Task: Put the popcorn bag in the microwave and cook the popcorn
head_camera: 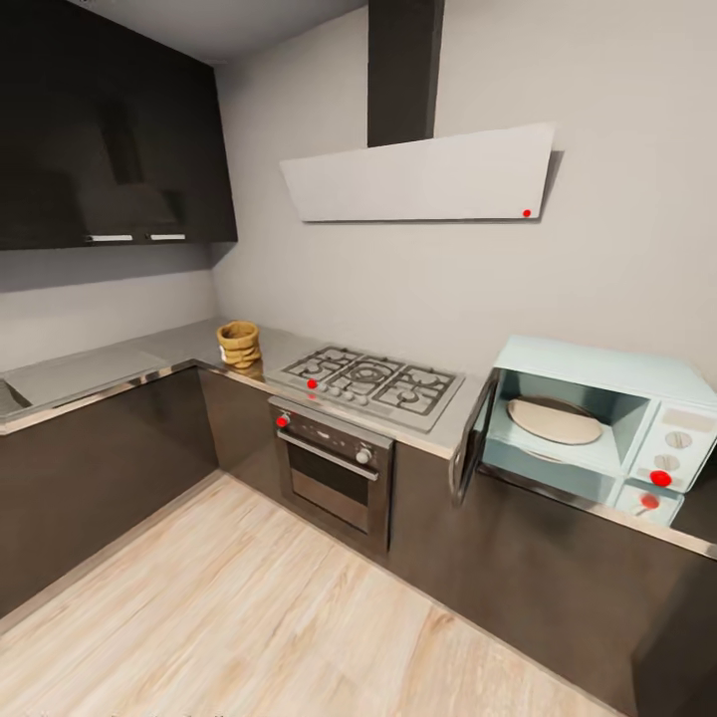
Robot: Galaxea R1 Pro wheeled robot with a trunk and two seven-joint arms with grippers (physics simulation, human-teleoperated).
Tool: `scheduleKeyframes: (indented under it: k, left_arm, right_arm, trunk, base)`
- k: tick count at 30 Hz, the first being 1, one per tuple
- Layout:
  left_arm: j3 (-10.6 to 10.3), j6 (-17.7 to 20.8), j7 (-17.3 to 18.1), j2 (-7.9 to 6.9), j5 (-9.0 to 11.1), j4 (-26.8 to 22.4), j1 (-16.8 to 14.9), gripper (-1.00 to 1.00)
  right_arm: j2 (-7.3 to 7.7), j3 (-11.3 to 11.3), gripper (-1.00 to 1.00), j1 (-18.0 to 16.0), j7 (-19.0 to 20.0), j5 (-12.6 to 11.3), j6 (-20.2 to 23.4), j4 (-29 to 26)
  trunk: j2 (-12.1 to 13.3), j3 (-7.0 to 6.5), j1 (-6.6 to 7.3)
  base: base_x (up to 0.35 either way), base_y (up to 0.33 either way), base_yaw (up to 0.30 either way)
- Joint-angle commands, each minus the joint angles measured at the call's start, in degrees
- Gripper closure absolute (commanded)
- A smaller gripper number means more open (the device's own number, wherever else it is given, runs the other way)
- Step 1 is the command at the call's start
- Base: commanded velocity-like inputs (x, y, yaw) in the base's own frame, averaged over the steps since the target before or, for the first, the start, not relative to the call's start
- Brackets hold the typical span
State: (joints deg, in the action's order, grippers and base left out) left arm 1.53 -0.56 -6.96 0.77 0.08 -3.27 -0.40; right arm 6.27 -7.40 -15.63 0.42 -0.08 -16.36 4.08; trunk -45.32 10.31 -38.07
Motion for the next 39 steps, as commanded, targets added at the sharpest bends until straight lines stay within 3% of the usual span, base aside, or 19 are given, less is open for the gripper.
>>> scheduleKeyframes:
  k: [1, 7, 12, 15, 17, 18, 25, 31, 39]
  left_arm:
    - [0.14, -0.06, -0.16, 0.02, 0.01, 0.01, -0.04, -1.00]
    - [0.13, -0.06, -0.16, 0.02, 0.01, 0.01, -0.04, -1.00]
    - [0.14, -0.06, -0.16, 0.07, 0.01, 0.01, -0.04, -1.00]
    - [0.14, -0.06, -0.16, 0.10, 0.01, 0.01, -0.04, -1.00]
    - [0.14, -0.08, -0.16, 0.11, 0.01, 0.01, -0.04, -1.00]
    - [0.13, -0.06, -0.16, 0.11, 0.01, 0.01, -0.04, -1.00]
    - [0.13, -0.06, -0.16, 0.11, 0.01, 0.01, -0.04, -1.00]
    - [0.23, 0.08, -0.16, 1.23, 0.01, -0.01, -0.04, -1.00]
    - [0.29, 0.12, -0.22, 1.60, 0.01, 0.01, -0.04, -1.00]
  right_arm:
    - [-0.07, -0.37, -1.00, -0.10, 0.00, -0.01, -0.35, 0.31]
    - [-0.90, -0.42, -1.00, -0.10, -0.15, -0.01, -0.37, 0.40]
    - [-2.95, -0.35, -1.00, -0.10, -0.08, 0.15, 0.17, 0.40]
    - [-3.16, -0.34, -1.00, -0.10, -0.07, 0.40, 0.40, 0.40]
    - [-3.25, -0.33, -1.00, -0.10, -0.02, 1.58, 0.41, 0.40]
    - [-3.36, -0.33, -1.00, -0.10, 0.08, 4.00, 0.38, 0.40]
    - [-3.47, -0.33, -1.00, -0.10, 0.02, 4.98, 0.47, 0.40]
    - [-1.75, -0.31, -1.00, 1.87, 0.38, 5.03, 0.63, 0.98]
    - [-2.40, -0.29, -1.00, 4.48, 0.28, 5.00, 0.63, 0.58]
  trunk:
    - [-0.07, 0.07, -0.01]
    - [-0.07, 0.02, -0.01]
    - [-0.07, 0.01, -0.01]
    - [-0.07, 0.01, -0.01]
    - [-0.07, 0.01, -0.01]
    - [-0.07, 0.01, -0.01]
    - [-0.07, 0.01, -0.01]
    - [-0.07, 0.01, -0.01]
    - [-0.07, 0.01, -0.01]
  base:
    - [0.009, 0.011, 0.175]
    - [0.002, 0.002, 0.236]
    - [0.000, 0.000, 0.257]
    - [0.000, 0.000, 0.259]
    - [0.000, 0.000, 0.259]
    - [0.000, 0.000, 0.259]
    - [0.000, 0.000, 0.259]
    - [0.000, 0.000, 0.000]
    - [0.089, 0.135, 0.000]
